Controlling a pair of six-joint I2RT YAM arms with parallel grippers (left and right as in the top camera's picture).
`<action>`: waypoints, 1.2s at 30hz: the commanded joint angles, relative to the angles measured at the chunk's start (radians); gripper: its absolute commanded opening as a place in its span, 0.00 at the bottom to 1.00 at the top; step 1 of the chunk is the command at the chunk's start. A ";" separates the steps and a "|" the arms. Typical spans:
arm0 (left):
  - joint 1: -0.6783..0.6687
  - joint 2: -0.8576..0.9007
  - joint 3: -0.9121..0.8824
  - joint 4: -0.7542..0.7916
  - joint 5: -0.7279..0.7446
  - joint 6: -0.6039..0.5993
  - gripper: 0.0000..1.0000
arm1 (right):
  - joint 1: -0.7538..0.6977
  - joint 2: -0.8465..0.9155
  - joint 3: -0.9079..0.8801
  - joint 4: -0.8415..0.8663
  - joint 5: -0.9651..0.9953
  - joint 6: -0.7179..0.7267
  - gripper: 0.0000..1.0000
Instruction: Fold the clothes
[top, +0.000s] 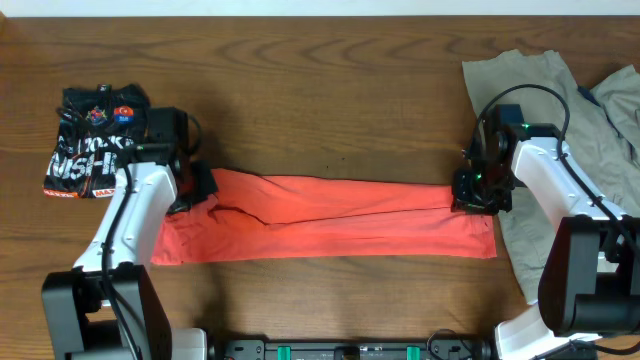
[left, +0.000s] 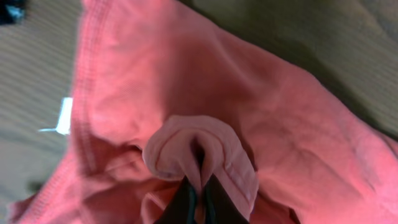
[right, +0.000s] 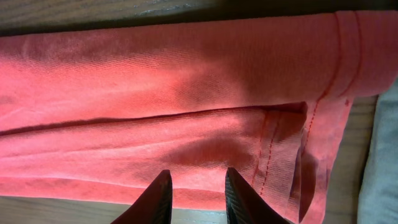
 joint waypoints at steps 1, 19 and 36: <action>-0.002 0.003 -0.039 0.053 0.070 -0.001 0.07 | 0.008 -0.003 -0.004 0.000 -0.003 -0.011 0.27; -0.088 0.003 -0.086 0.024 0.460 0.210 0.06 | 0.008 -0.003 -0.004 0.003 0.023 -0.010 0.27; -0.132 0.003 -0.166 0.064 0.325 0.201 0.56 | 0.008 -0.003 -0.004 -0.005 0.023 -0.011 0.27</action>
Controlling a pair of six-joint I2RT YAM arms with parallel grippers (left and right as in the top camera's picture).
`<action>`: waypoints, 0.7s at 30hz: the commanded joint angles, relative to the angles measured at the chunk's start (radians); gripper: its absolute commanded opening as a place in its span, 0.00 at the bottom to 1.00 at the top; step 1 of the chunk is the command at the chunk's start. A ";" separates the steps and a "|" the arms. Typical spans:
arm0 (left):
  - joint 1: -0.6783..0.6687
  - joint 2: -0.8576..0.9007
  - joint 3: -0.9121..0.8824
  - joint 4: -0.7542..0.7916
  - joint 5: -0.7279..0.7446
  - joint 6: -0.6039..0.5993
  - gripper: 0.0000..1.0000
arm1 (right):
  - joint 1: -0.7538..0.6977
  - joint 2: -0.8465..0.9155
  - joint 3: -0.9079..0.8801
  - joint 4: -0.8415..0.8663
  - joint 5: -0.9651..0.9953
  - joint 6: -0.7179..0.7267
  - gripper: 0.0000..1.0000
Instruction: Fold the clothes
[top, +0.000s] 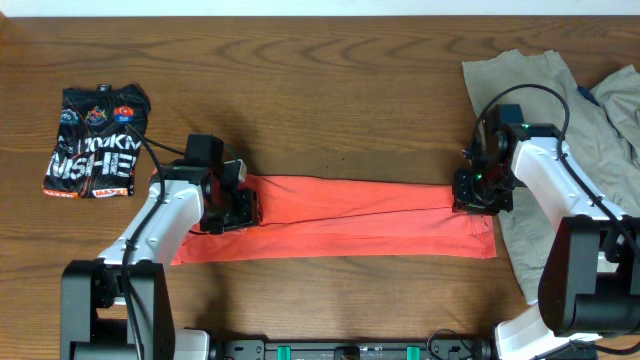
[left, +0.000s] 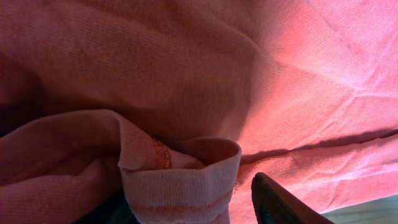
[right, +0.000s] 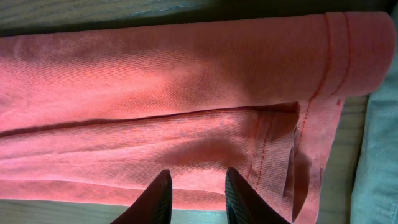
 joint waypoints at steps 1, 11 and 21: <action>-0.002 0.002 -0.005 0.005 -0.031 -0.002 0.55 | 0.008 -0.003 -0.004 -0.006 0.006 -0.010 0.27; -0.001 -0.164 0.112 -0.022 -0.063 -0.008 0.65 | 0.008 -0.003 -0.004 -0.009 0.006 -0.010 0.27; 0.001 -0.196 0.109 0.006 -0.375 -0.120 0.67 | 0.008 -0.003 -0.004 -0.009 0.006 -0.010 0.27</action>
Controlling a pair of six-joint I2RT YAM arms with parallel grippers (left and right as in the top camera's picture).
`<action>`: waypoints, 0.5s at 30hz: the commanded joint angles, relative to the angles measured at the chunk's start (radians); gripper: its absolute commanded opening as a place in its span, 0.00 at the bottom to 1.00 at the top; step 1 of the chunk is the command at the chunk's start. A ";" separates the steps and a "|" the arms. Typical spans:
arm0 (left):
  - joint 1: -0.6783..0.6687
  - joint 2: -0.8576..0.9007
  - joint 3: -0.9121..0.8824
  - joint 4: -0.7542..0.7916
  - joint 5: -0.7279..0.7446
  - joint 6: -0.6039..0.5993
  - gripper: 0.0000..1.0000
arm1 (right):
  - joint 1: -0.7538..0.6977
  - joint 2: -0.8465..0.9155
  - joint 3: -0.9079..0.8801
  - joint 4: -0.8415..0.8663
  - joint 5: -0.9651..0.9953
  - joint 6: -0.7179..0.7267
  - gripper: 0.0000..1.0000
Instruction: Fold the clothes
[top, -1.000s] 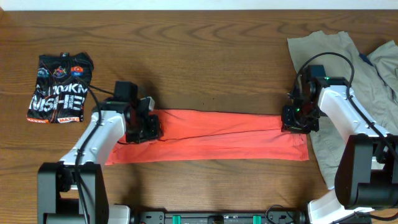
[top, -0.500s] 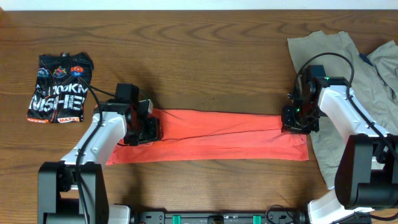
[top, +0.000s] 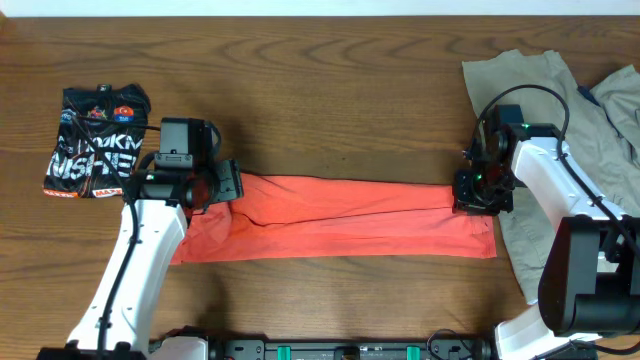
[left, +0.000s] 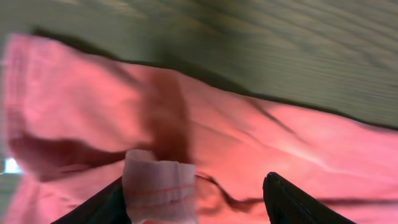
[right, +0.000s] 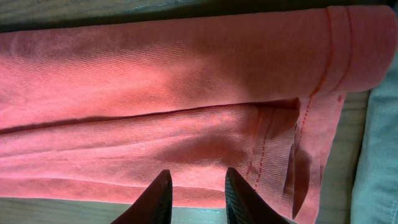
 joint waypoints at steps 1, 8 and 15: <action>0.000 0.057 0.006 0.012 -0.113 -0.039 0.67 | 0.008 -0.003 -0.004 -0.002 0.006 -0.010 0.27; 0.000 0.167 0.005 0.023 0.138 -0.046 0.67 | 0.008 -0.003 -0.004 -0.010 0.006 -0.010 0.27; -0.046 0.180 0.004 -0.012 0.593 0.197 0.79 | 0.008 -0.003 -0.004 -0.008 0.006 -0.010 0.27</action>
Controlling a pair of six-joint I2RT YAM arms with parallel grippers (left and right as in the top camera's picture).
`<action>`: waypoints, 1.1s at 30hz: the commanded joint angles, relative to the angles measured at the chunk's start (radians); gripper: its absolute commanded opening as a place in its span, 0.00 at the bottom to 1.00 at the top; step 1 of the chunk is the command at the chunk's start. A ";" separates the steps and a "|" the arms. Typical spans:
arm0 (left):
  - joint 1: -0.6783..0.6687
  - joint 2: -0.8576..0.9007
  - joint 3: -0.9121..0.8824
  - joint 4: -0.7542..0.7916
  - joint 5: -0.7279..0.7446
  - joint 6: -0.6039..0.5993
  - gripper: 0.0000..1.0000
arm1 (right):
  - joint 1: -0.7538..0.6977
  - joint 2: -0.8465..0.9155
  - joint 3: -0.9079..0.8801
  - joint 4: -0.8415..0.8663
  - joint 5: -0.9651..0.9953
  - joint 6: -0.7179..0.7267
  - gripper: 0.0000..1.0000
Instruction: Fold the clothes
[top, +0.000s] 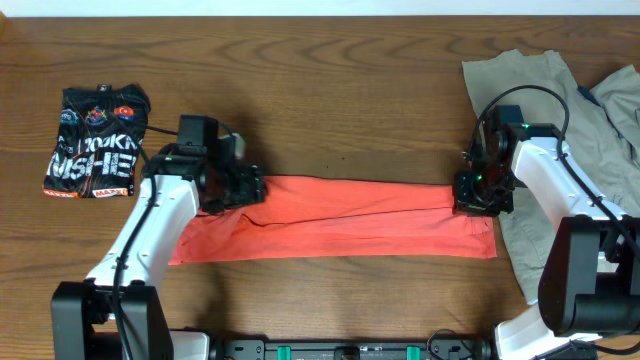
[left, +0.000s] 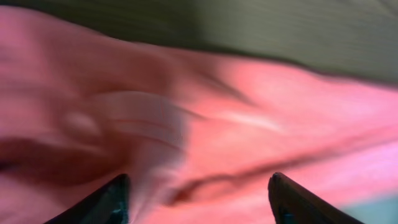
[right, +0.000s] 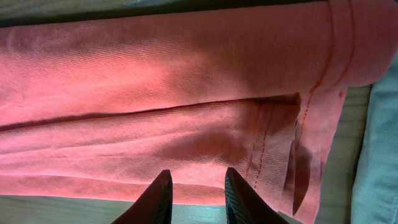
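Note:
The coral-red garment (top: 340, 215) lies as a long folded strip across the table. My left gripper (top: 235, 187) hovers over the strip's left part. In the blurred left wrist view this gripper (left: 199, 199) stands wide open, with a rumpled fold of the red cloth (left: 143, 118) under it and nothing held. My right gripper (top: 478, 195) rests at the strip's right end. Its fingers (right: 158, 196) sit a little apart over the flat cloth near the stitched hem (right: 311, 93), and that gripper (right: 198, 196) pinches nothing.
A folded black printed shirt (top: 95, 140) lies at the far left. Crumpled khaki clothes (top: 535, 95) and a pale garment (top: 622, 95) are heaped at the right, beside the right arm. A grey cloth edge (right: 380, 155) borders the red hem.
My left gripper has moved right along the strip, from near its left end to further in. It is still wide open, and the cuff fold no longer hangs on its finger. The right gripper is unchanged.
First my left gripper was shut on a bunched fold at the garment's left end. Then it stood further right over the strip, with the left end drawn in. Later it was back left and open with a cuff draped on one finger. The right gripper stayed put throughout.

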 joint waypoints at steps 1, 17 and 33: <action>-0.041 0.001 0.004 -0.014 0.261 0.183 0.84 | 0.008 -0.003 -0.004 0.002 0.005 -0.010 0.27; -0.073 -0.028 0.008 0.097 0.083 0.183 0.86 | 0.008 -0.003 -0.004 0.001 0.006 -0.010 0.27; 0.096 0.048 -0.041 0.063 -0.425 -0.235 0.86 | 0.007 -0.003 -0.004 -0.021 0.045 -0.010 0.31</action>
